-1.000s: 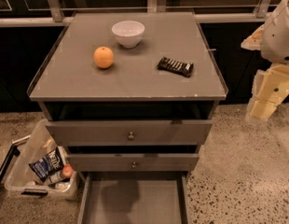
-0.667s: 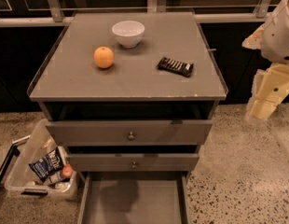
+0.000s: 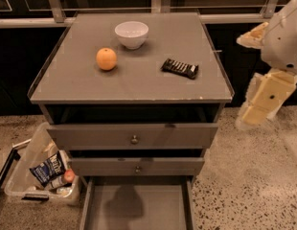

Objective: Place orange into bottom drawer

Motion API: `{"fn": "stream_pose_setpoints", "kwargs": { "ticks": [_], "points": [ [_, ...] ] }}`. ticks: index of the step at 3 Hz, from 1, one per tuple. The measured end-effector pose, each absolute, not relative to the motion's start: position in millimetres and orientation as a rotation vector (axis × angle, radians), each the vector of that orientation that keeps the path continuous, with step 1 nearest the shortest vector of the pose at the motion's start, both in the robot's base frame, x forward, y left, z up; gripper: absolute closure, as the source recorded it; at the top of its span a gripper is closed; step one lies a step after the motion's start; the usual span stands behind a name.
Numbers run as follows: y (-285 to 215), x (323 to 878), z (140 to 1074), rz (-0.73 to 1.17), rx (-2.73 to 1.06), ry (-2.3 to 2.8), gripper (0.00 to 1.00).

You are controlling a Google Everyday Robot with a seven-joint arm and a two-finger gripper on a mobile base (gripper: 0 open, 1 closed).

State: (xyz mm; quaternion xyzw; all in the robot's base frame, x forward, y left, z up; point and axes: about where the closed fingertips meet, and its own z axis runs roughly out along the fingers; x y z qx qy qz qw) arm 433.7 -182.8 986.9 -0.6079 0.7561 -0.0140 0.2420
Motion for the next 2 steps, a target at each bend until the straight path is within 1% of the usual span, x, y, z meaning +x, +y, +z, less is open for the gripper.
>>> {"fn": "stream_pose_setpoints", "kwargs": {
  "ticks": [1, 2],
  "points": [
    [-159, 442, 992, -0.002, -1.650, 1.941, 0.00],
    [-134, 468, 994, 0.043, -1.649, 1.816, 0.00]
  ]
}}
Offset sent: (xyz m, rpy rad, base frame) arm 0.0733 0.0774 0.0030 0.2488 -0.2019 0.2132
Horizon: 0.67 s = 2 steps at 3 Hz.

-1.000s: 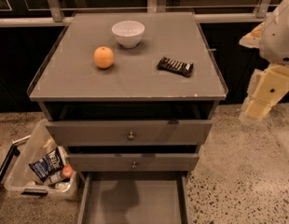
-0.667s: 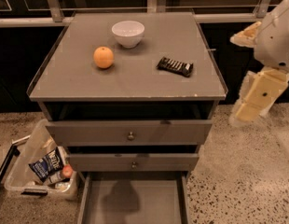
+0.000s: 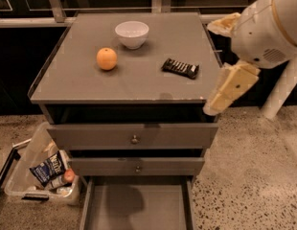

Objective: Place orange into bottom drawer

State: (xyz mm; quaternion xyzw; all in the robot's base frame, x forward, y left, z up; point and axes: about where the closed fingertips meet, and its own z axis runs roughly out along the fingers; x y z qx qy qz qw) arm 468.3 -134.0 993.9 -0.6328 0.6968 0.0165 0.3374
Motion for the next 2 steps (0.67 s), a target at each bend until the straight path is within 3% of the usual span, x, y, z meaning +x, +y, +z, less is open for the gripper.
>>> {"fn": "stream_pose_setpoints", "kwargs": {
  "ticks": [1, 2],
  "points": [
    [-116, 518, 986, 0.110, -1.643, 1.742, 0.00],
    [-105, 525, 985, 0.105, -1.654, 1.723, 0.00]
  ]
}}
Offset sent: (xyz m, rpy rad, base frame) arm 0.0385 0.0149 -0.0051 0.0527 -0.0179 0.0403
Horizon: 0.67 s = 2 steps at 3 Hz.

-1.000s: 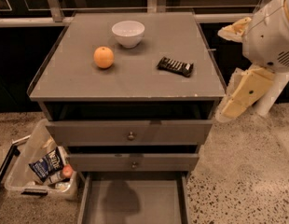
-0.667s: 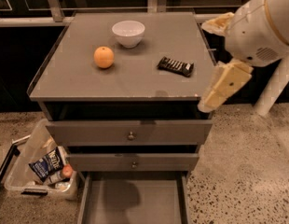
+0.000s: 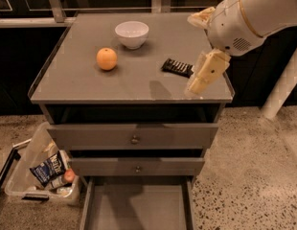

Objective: Place orange into bottom drawer

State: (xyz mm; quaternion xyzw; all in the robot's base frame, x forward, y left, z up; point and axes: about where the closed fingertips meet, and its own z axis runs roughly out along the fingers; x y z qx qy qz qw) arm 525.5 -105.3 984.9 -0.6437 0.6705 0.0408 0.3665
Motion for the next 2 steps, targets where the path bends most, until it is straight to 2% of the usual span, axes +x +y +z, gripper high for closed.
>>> {"fn": "stream_pose_setpoints", "kwargs": {
  "ticks": [2],
  "points": [
    [-65, 589, 950, 0.173, -1.641, 1.652, 0.00]
  ]
}}
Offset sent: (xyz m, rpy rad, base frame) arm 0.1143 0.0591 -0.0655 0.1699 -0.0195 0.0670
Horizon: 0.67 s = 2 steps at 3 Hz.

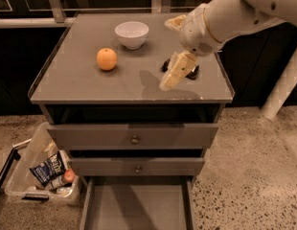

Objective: Place orange into bottom drawer

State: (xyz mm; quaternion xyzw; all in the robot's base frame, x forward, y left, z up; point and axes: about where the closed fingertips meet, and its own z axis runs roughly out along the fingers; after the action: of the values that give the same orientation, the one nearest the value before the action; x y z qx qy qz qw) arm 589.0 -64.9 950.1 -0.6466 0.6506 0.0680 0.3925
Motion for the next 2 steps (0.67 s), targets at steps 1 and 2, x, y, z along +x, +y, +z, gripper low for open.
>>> {"fn": "stream_pose_setpoints", "kwargs": {
  "ticks": [1, 2],
  "points": [
    [-60, 621, 929, 0.192, -1.594, 1.627, 0.00],
    [-58, 645, 904, 0.230, -1.551, 1.637, 0.00]
  ]
}}
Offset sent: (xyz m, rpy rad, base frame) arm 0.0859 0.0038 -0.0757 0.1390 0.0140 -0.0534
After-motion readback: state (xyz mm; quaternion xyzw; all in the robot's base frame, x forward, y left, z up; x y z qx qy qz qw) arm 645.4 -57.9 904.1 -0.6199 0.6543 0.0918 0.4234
